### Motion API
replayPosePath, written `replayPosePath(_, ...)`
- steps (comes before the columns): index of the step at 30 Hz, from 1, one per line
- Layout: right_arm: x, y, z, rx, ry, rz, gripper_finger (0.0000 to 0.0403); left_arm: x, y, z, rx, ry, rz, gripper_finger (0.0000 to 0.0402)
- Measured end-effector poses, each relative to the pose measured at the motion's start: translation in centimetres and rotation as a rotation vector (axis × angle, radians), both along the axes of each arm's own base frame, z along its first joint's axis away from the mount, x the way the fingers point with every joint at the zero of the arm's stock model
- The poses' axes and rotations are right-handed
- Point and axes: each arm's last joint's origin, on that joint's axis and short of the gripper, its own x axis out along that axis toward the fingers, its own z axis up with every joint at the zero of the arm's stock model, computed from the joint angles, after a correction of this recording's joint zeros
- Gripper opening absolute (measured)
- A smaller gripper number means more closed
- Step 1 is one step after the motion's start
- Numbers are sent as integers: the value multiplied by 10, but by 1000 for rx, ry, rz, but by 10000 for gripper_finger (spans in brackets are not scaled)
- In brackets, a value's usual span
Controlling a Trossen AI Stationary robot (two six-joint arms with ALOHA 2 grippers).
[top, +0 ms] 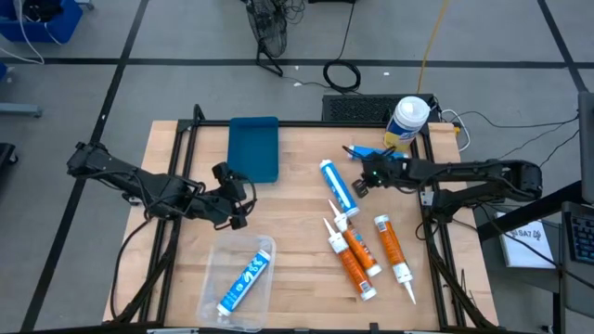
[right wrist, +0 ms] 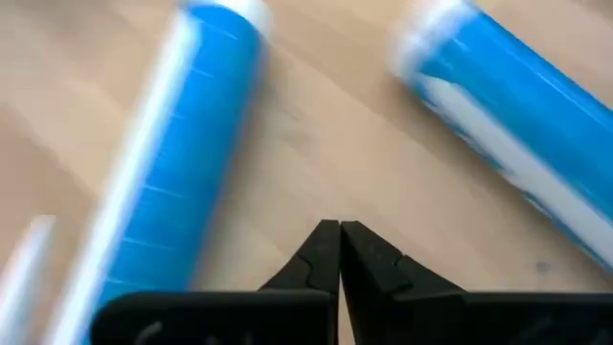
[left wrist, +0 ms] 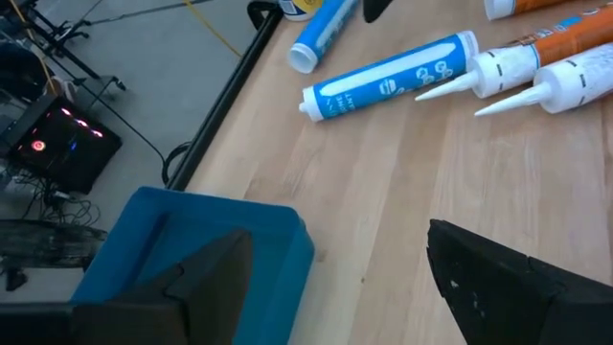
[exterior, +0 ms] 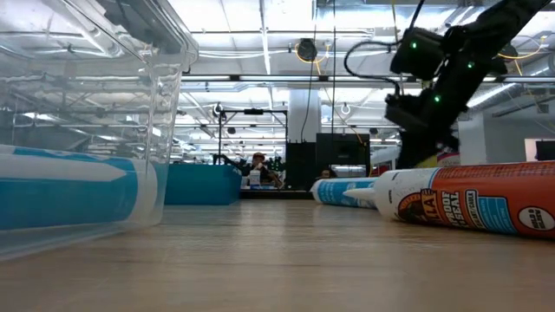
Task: Pick & place silicon tubes, Sealant and Lysol wipes
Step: Put the bottom blue sealant into the transparent bin
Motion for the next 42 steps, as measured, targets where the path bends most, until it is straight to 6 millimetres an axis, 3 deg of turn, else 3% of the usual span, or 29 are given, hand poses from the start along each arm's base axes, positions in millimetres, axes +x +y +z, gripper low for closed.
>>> replayPosePath(5,20,9,13,13,-213,209,11,0,0,0,-8,-6,7,301)
replayPosePath(9,30,26,19,-33,-286,385,46,0,0,0,-14,-9,11,306)
replayPosePath(19,30,59,11,-131,-251,503,230,0,0,0,-19,-13,15,303)
replayPosePath(23,28,67,1,-143,-181,424,278,0,0,0,-22,-15,18,299)
replayPosePath(31,35,76,-28,-146,-51,380,276,1,1,1,-26,-24,21,310)
replayPosePath(42,37,66,-53,-153,90,353,263,2,7,1,-29,-29,54,305)
